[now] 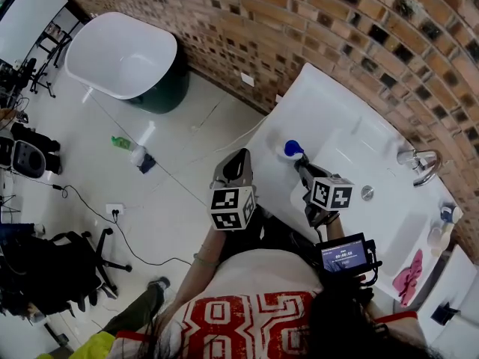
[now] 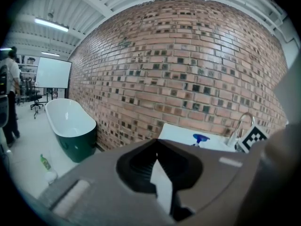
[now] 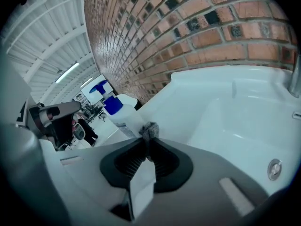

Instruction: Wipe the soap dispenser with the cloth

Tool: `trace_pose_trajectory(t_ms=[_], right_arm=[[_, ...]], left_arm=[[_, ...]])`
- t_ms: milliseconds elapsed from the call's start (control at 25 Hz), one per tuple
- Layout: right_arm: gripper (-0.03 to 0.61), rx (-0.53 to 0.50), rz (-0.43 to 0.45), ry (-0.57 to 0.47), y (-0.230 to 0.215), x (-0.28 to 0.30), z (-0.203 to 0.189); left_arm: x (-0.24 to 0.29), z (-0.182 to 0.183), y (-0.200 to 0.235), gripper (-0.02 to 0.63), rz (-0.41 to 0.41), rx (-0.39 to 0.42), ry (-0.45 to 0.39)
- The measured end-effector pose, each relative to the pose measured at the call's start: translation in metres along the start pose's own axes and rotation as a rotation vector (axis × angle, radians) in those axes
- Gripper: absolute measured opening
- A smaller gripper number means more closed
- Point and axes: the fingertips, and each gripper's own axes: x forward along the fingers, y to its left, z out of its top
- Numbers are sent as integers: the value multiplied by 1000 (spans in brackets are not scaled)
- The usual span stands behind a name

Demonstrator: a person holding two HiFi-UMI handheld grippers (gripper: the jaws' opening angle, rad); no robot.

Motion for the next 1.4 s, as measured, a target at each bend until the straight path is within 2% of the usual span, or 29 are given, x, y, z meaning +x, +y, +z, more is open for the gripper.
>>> trace_pose_trajectory(t_ms=[200,400,720,920,1120,1240,1400], right_arm=[[47,-10,-25,65,-9,11,-18],[47,-16,-25,75,-13,17,-21],[48,-88,8,-38,1,-8,0],[47,-136,8,-24,2,-20,-14],[47,-205,73,-34,28,-28,-23],[47,-261,129,-73,55,-28,-11],[46,-364,162,-96,81,-17,6]], left_arm=[[-5,1,9,5,24,-7,-2],[-3,2,18,5,43,-15,-7],[0,1,8,5,6,-9,2],[3,-1,-6,5,-34,-1,8],[6,-4,-16,4,-66,7,13],[6,-4,-19,3,-76,11,10],[5,-1,-18,5,-70,14,3]])
